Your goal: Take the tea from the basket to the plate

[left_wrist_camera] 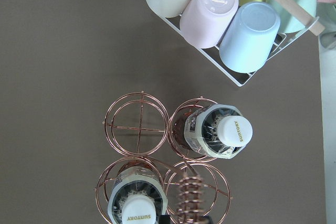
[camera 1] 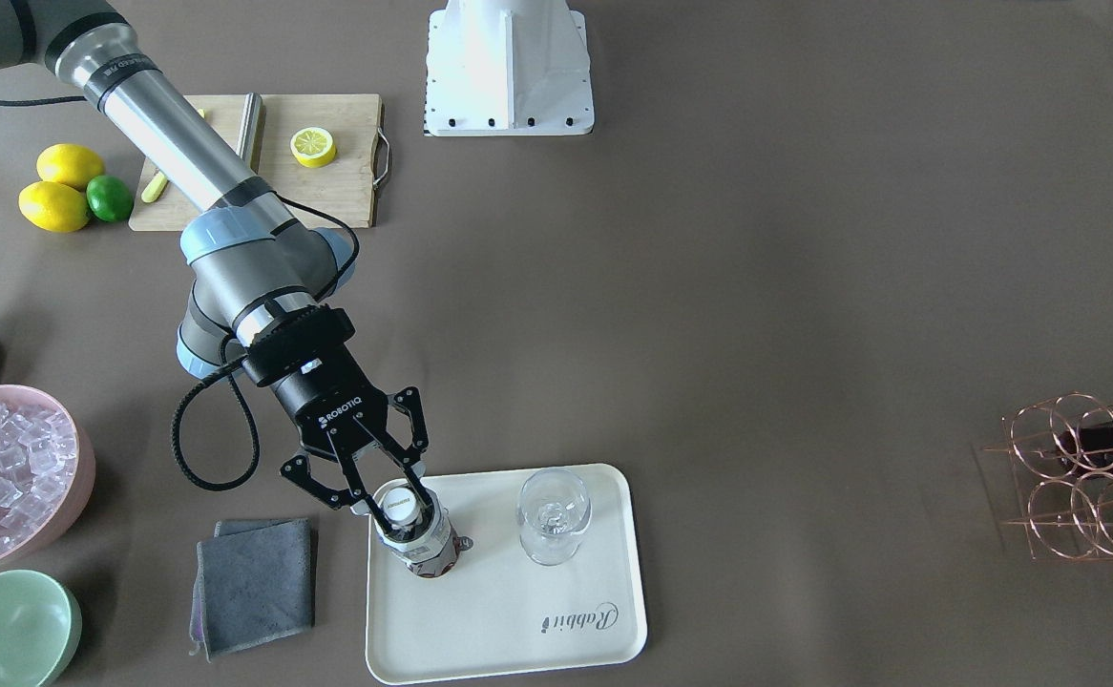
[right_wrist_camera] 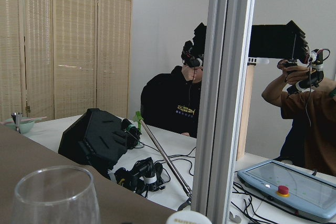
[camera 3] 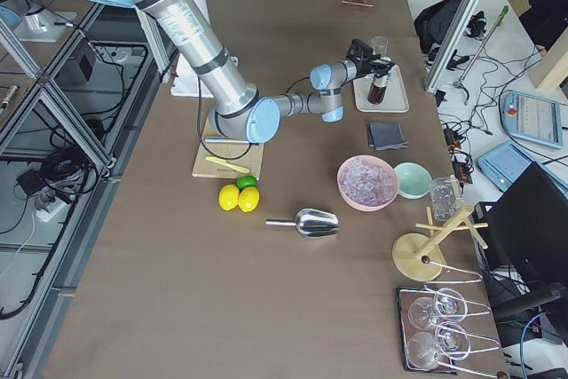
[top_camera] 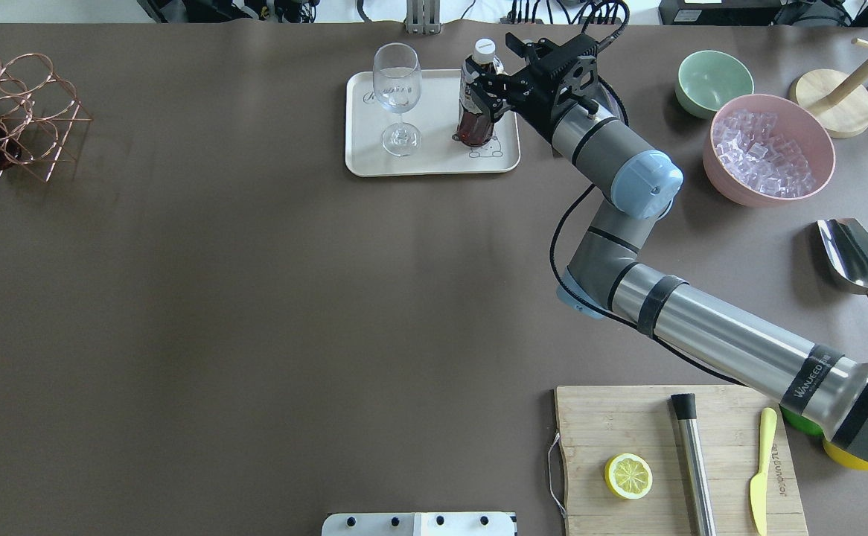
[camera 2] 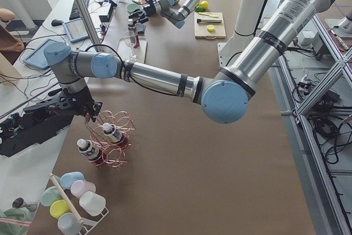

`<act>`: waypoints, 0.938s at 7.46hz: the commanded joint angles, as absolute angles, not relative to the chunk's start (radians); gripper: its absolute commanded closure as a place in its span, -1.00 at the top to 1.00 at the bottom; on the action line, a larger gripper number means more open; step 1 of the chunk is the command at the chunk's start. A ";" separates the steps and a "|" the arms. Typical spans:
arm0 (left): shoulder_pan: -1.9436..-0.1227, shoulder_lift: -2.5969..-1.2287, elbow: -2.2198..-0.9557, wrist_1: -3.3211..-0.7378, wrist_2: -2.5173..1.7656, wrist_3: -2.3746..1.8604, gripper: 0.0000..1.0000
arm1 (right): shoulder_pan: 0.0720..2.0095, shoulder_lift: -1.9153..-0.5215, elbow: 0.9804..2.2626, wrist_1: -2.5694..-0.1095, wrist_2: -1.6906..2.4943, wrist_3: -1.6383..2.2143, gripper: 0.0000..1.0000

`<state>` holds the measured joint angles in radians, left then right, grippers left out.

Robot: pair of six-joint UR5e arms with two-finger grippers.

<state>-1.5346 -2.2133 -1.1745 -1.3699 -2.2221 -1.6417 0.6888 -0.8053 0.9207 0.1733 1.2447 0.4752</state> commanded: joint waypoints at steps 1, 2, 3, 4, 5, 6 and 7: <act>-1.529 -2.221 -1.173 -1.371 -2.217 -1.641 0.96 | 0.699 -0.805 0.925 0.173 1.250 0.476 1.00; -1.531 -2.214 -1.177 -1.370 -2.217 -1.640 0.97 | 0.722 -0.807 0.937 0.170 1.282 0.477 1.00; -1.535 -2.207 -1.186 -1.367 -2.215 -1.640 0.97 | 0.748 -0.813 0.960 0.163 1.333 0.479 1.00; -1.542 -2.171 -1.240 -1.364 -2.218 -1.634 0.97 | 0.773 -0.825 0.983 0.157 1.410 0.482 1.00; -1.558 -2.105 -1.347 -1.342 -2.223 -1.625 0.97 | 0.803 -0.842 1.005 0.129 1.505 0.486 1.00; -1.577 -2.080 -1.412 -1.295 -2.224 -1.536 0.97 | 0.831 -0.854 1.012 0.106 1.587 0.489 1.00; -1.670 -2.077 -1.484 -1.178 -2.238 -1.346 0.97 | 0.868 -0.867 1.037 0.065 1.686 0.489 1.00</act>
